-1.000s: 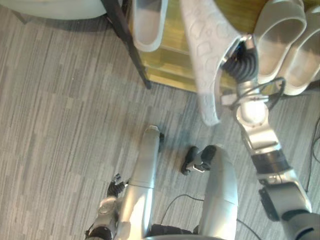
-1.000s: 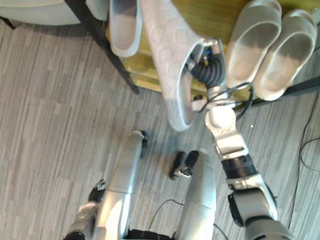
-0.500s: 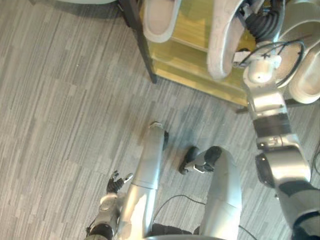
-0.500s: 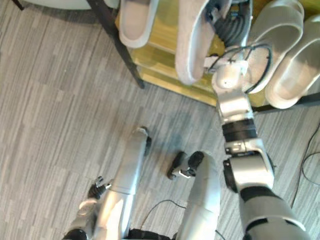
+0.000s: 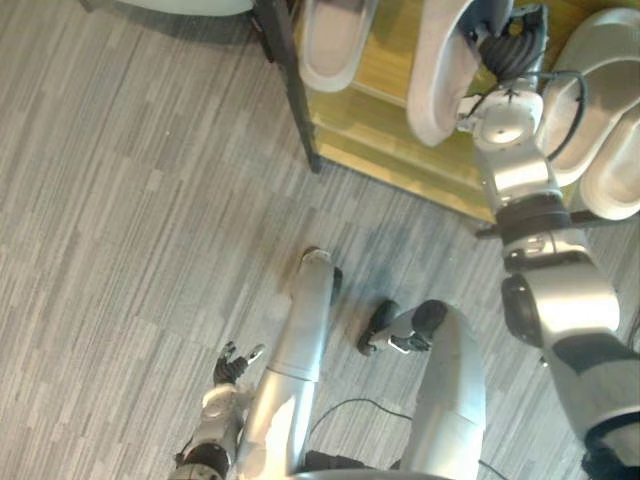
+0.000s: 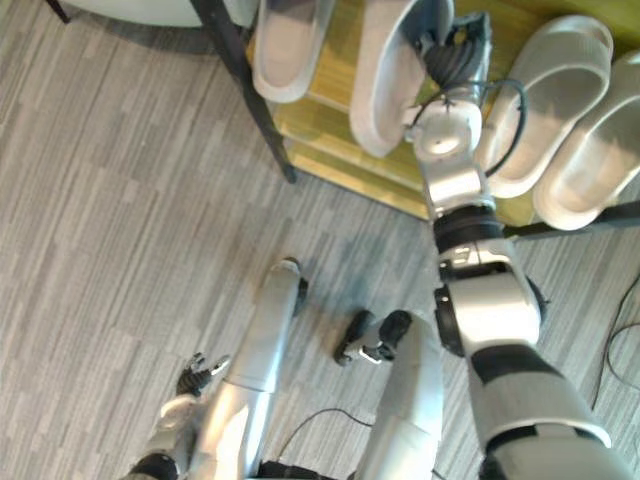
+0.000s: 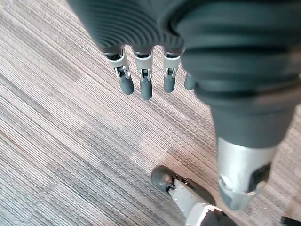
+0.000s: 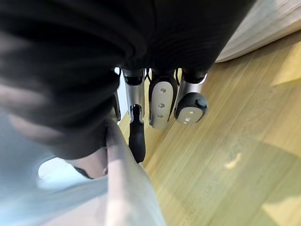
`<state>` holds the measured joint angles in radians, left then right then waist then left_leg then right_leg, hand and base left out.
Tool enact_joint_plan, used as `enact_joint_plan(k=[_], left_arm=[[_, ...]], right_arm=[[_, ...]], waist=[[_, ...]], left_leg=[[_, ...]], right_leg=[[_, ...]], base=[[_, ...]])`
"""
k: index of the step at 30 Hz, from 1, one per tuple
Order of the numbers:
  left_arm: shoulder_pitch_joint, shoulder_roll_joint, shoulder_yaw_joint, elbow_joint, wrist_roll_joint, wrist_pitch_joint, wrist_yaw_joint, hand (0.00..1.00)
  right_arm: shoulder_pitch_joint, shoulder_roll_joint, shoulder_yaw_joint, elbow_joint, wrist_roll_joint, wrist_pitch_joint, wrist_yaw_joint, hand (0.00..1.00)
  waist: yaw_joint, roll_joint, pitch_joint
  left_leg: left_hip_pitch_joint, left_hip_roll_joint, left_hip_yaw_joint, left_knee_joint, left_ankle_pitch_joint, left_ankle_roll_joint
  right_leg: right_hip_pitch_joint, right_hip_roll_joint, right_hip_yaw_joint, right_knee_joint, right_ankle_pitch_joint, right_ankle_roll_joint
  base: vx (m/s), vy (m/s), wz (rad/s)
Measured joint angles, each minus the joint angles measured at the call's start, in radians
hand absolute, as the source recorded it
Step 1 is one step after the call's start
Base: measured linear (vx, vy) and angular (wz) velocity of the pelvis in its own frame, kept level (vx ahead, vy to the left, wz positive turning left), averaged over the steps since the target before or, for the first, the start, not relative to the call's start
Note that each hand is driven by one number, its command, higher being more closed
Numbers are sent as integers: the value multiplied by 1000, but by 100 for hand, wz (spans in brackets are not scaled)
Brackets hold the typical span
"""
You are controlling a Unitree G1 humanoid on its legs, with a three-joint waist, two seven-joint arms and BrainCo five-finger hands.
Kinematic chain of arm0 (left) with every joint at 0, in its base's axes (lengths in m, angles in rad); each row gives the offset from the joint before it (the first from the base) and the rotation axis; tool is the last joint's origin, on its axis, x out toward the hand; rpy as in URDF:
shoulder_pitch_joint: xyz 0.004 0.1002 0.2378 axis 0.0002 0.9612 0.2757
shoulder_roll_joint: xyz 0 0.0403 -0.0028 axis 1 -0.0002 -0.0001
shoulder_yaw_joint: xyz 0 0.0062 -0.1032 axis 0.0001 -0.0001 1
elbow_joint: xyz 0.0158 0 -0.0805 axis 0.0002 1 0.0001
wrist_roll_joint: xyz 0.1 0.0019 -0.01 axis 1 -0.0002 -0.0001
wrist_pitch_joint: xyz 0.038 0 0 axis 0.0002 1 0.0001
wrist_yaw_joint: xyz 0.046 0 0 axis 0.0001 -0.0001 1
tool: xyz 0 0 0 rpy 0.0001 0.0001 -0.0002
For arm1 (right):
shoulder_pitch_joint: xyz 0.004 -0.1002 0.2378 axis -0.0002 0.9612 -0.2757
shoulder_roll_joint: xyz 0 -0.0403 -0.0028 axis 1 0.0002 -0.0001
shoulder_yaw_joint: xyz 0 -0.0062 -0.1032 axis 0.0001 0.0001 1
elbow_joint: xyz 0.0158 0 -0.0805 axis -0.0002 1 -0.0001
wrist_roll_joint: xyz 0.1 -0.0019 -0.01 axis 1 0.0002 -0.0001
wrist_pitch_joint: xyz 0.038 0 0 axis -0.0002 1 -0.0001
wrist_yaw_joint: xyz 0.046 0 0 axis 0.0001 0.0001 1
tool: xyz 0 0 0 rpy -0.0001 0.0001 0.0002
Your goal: Organize the slippers on the shoe rack
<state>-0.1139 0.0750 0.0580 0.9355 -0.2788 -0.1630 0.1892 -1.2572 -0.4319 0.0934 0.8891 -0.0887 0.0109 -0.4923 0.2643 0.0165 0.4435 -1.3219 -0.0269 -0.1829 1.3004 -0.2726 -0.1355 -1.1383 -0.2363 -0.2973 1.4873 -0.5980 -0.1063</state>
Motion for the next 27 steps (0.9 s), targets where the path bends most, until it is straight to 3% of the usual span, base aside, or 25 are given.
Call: enact_joint_plan(k=[13,27], left_arm=[[-12,0,-1,8,0,0,7,0],[-14,1,-6,9,-19,0,6,0]], right_arm=[[-25,23,-16,0,14,13,-68,0],[-25,49,-50,-1,58,8,-68,0]], waist=[[6,0,-1],[5,0,-1]], left_leg=[[1,0,-1,-8,10,-12],[9,9,9,-16,10,-12]], right_leg=[[-5,-7,-4,8,-5,-10],[-6,0,6,1,-4,-10]], base=[[-34,9,2],[-24,19,-1]])
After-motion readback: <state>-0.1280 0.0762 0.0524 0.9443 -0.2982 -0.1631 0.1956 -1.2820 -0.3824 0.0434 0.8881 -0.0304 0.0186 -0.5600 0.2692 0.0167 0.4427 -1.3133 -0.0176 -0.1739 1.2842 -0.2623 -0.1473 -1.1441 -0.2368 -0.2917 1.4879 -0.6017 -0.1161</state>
